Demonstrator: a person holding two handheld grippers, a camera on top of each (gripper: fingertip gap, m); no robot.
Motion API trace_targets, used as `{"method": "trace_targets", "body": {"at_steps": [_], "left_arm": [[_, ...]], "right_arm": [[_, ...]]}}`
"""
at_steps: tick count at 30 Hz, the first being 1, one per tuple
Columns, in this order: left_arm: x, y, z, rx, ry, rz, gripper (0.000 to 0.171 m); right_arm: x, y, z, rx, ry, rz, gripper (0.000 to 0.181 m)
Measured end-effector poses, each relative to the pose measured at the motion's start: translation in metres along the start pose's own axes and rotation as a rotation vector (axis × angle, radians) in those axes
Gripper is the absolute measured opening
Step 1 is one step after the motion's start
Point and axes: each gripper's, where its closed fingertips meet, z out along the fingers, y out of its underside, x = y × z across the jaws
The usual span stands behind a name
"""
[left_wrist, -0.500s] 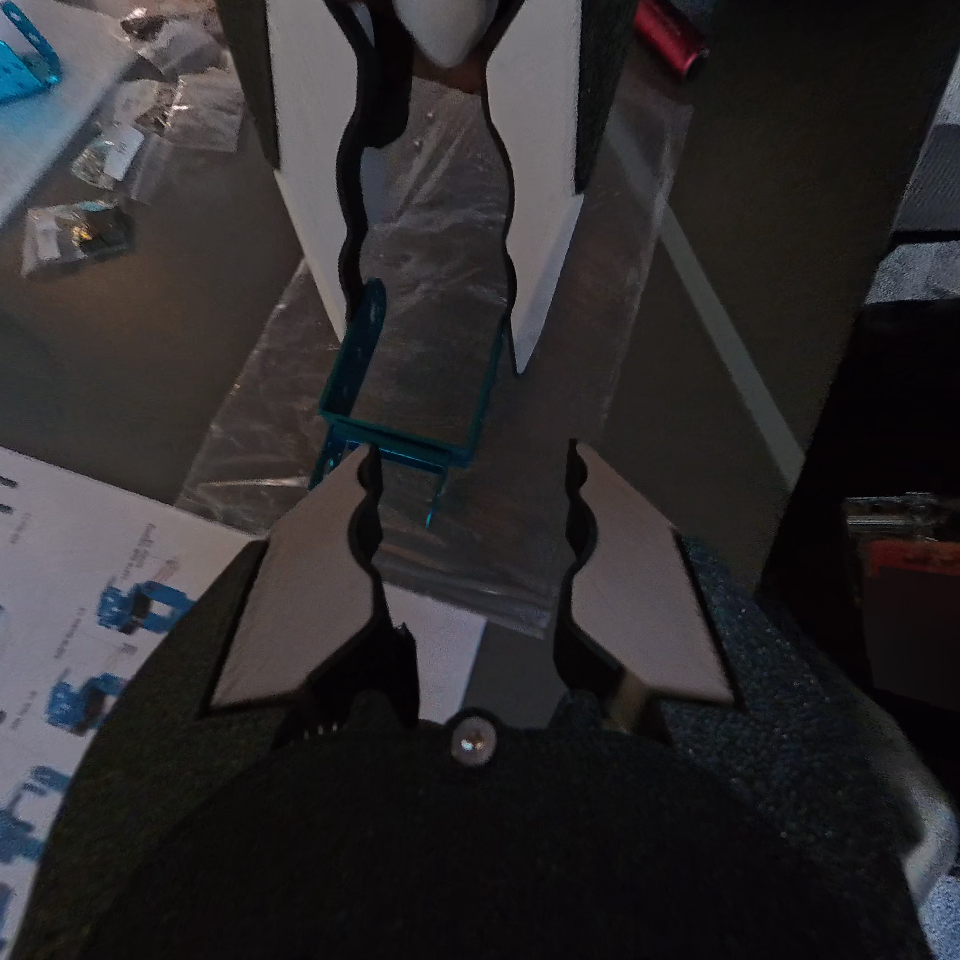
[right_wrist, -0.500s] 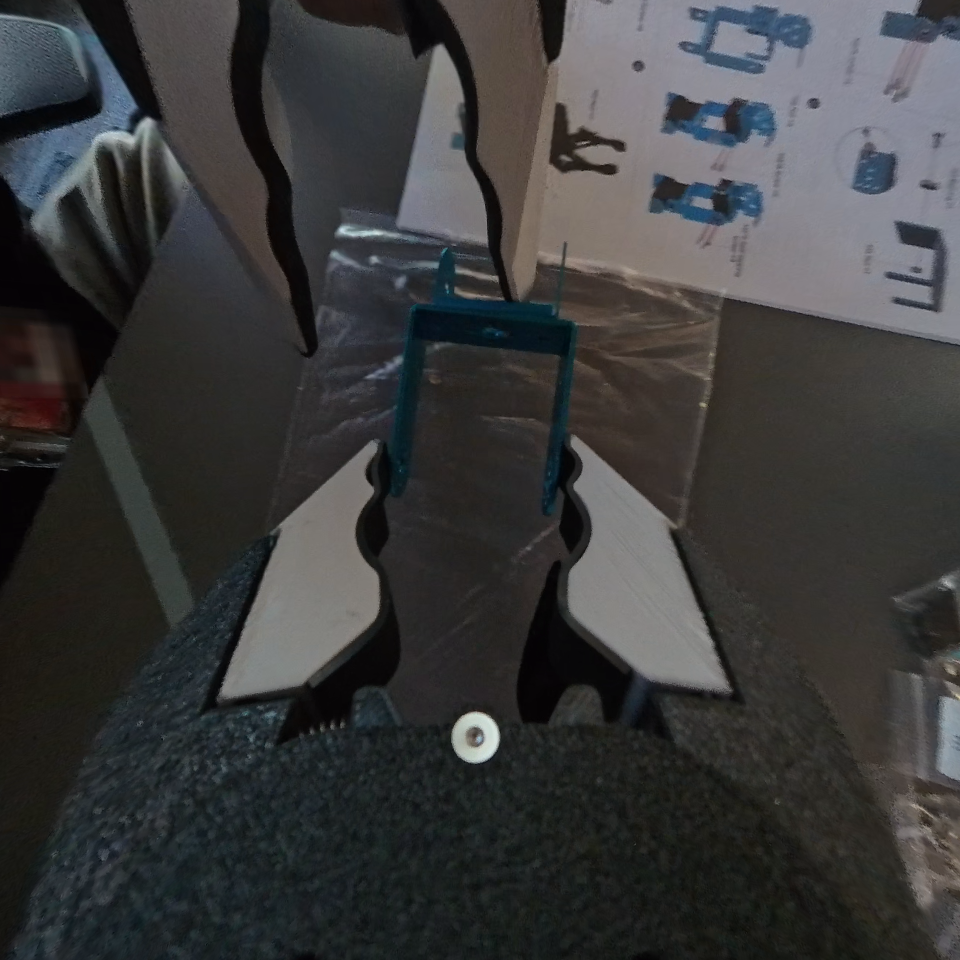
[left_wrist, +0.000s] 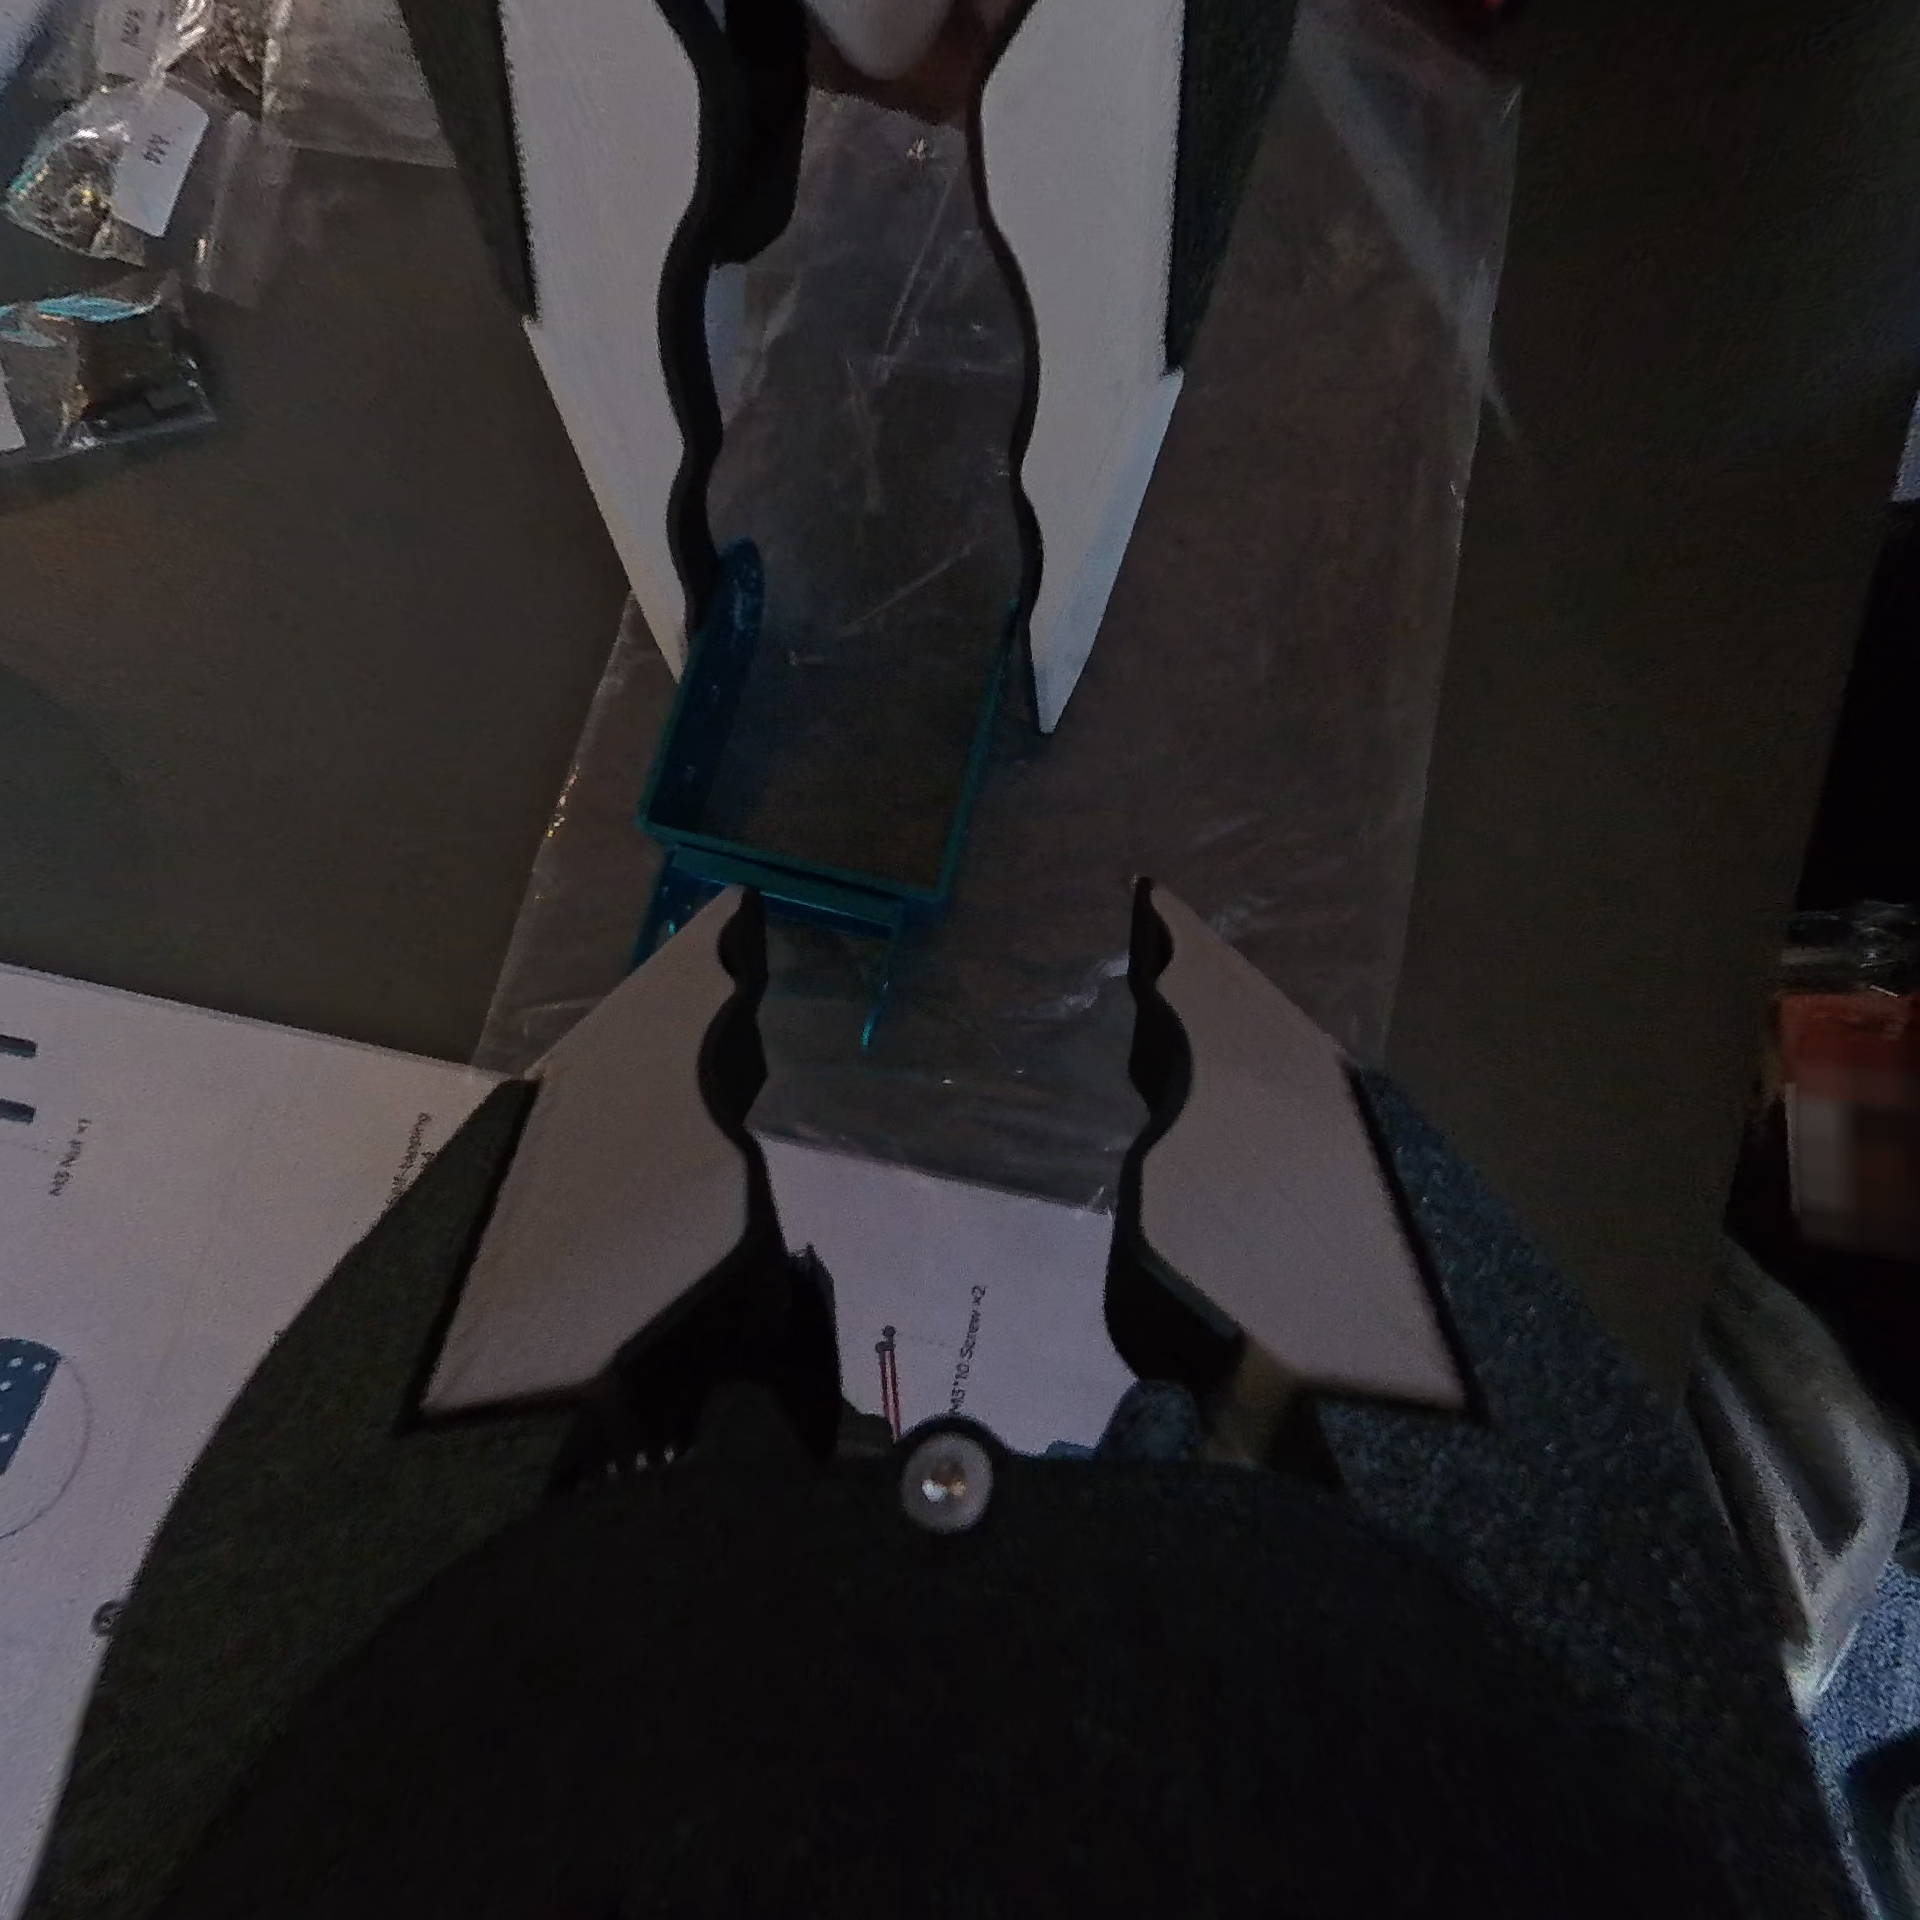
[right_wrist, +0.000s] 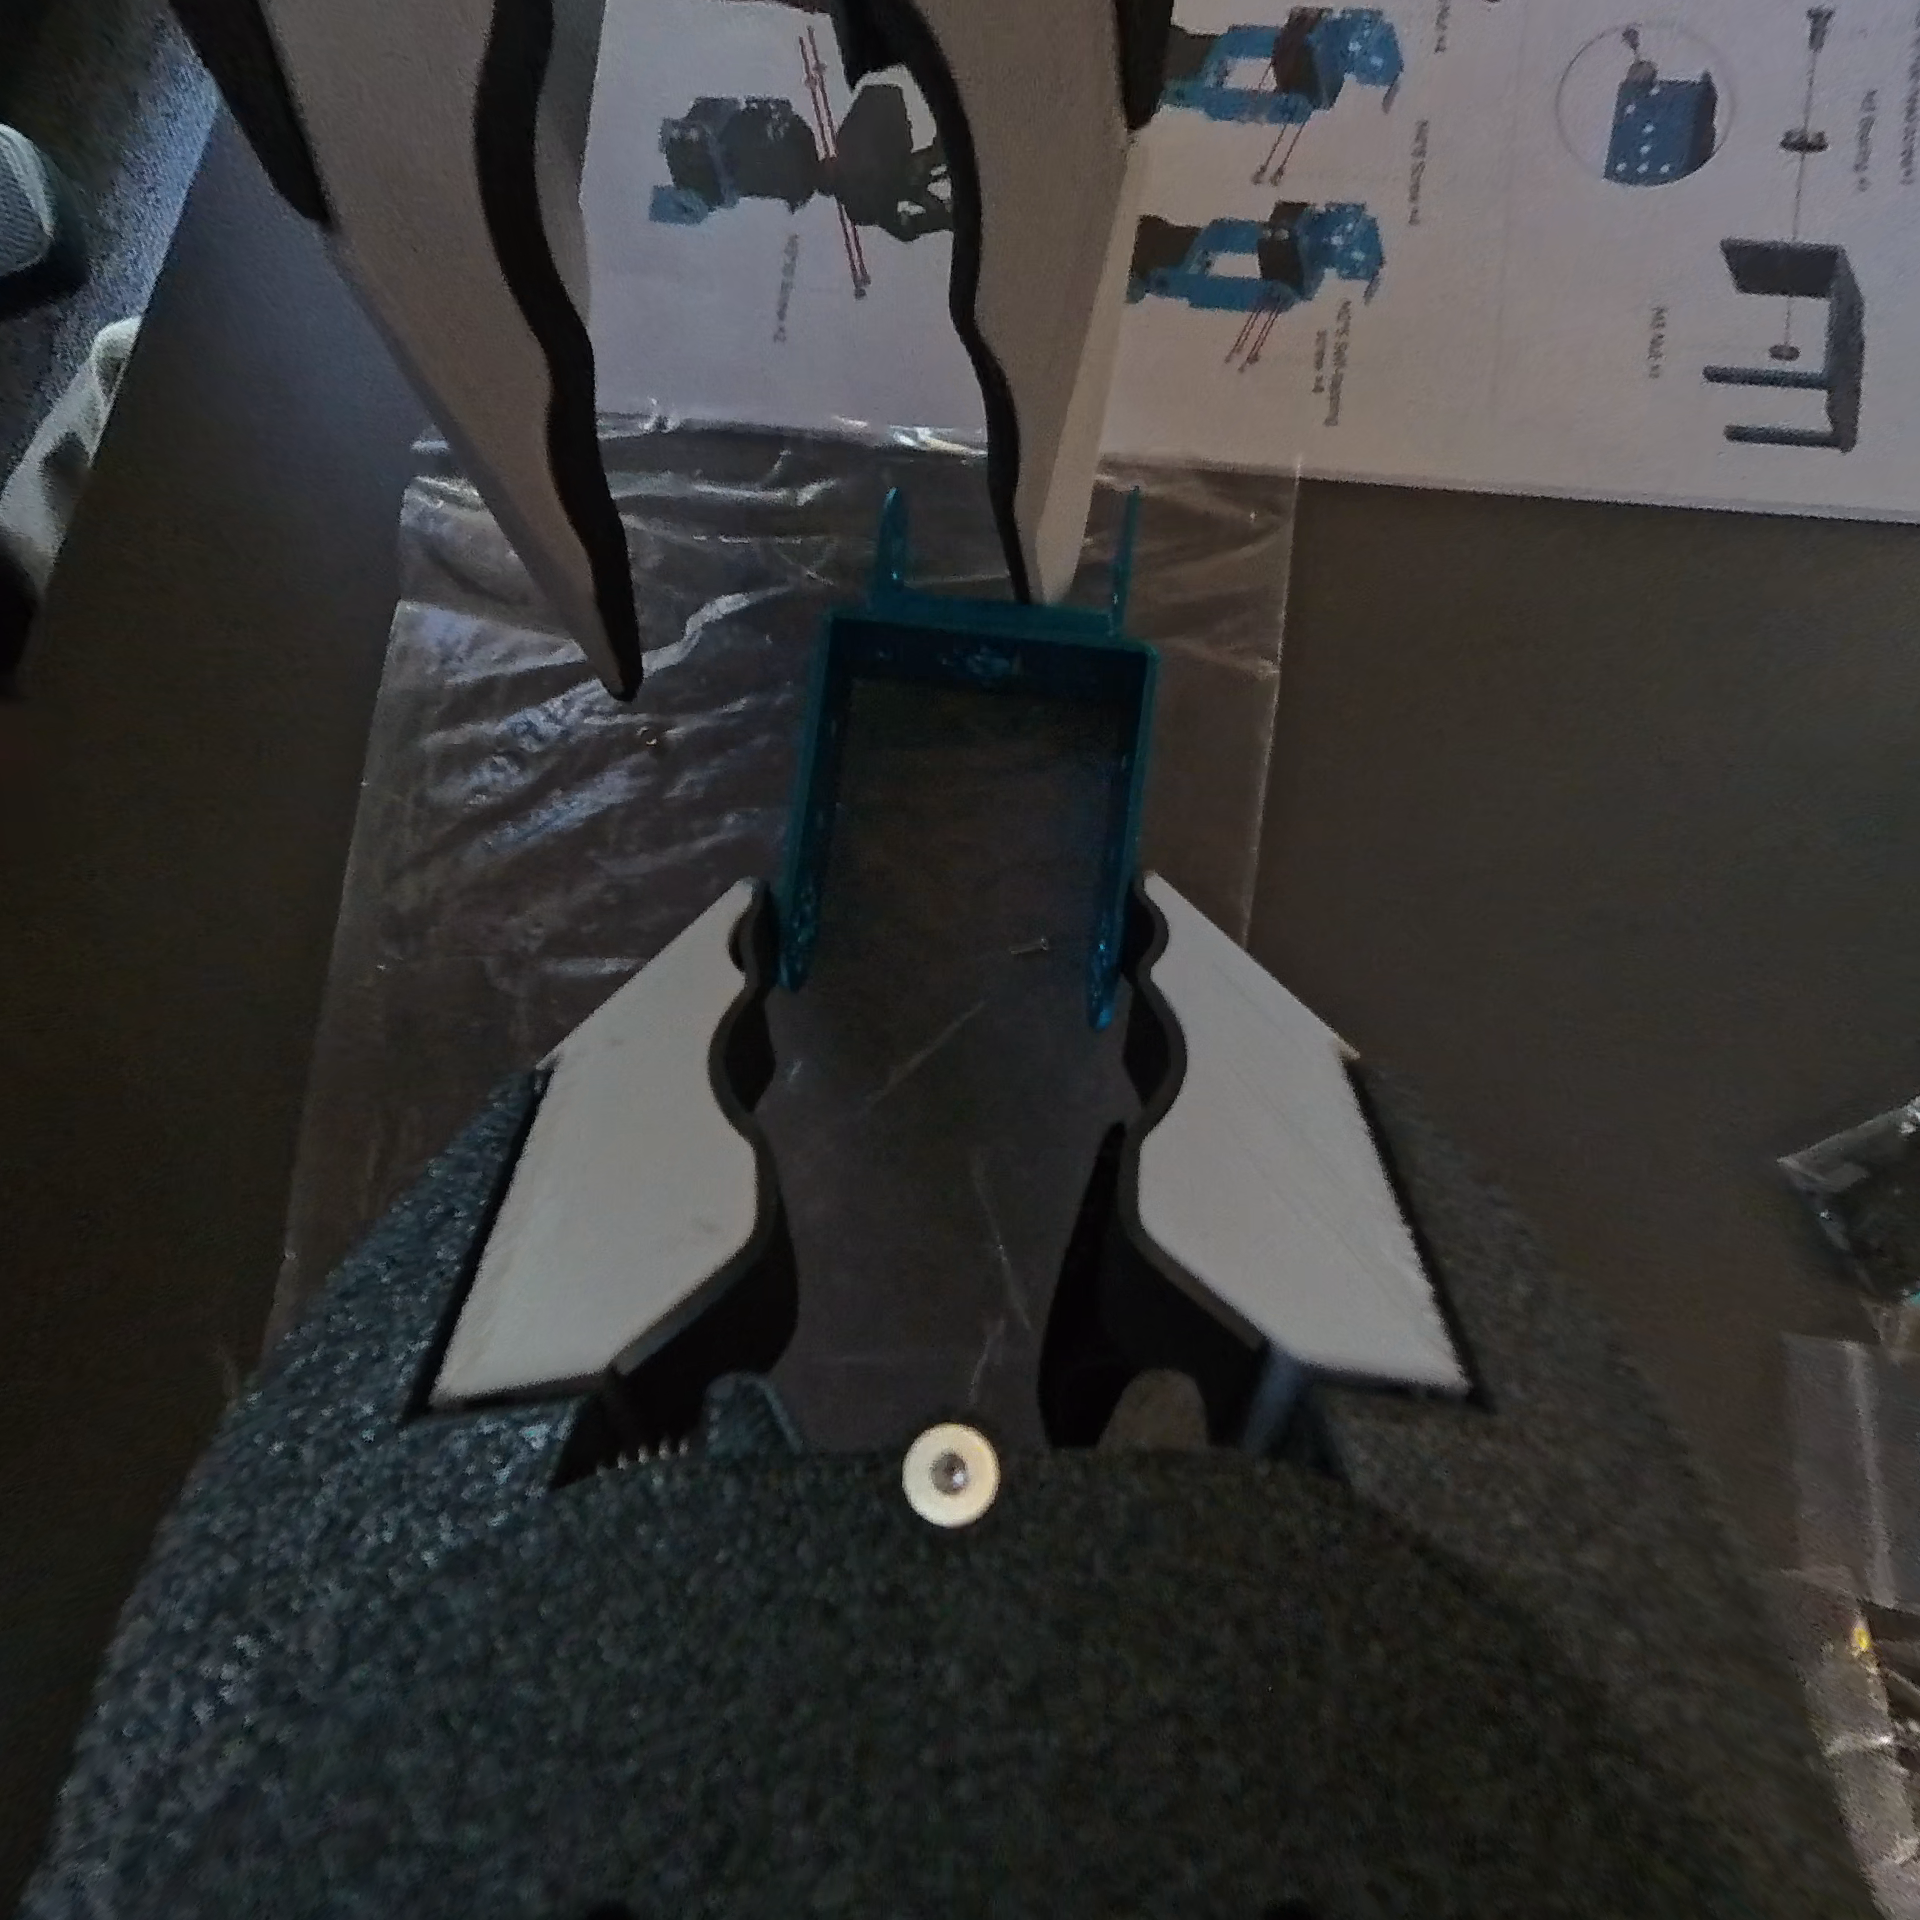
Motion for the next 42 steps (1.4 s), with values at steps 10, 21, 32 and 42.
{"method": "trace_targets", "body": {"at_steps": [10, 21, 32, 42], "left_arm": [[0.01, 0.003, -0.02, 0.041, -0.081, -0.011, 0.071], [0.073, 0.017, -0.06, 0.209, -0.302, -0.079, 0.06], [0.121, 0.044, -0.063, 0.292, -0.315, -0.193, 0.06], [0.12, 0.058, -0.058, 0.252, -0.31, -0.21, 0.061]], "right_arm": [[-0.032, -0.027, -0.042, 0.039, -0.007, -0.146, 0.037], [-0.057, -0.022, 0.007, -0.324, -0.095, -0.353, 0.018], [-0.06, -0.021, 0.014, -0.469, -0.165, -0.446, 0.01], [-0.056, -0.018, 0.019, -0.482, -0.12, -0.473, 0.009]]}}
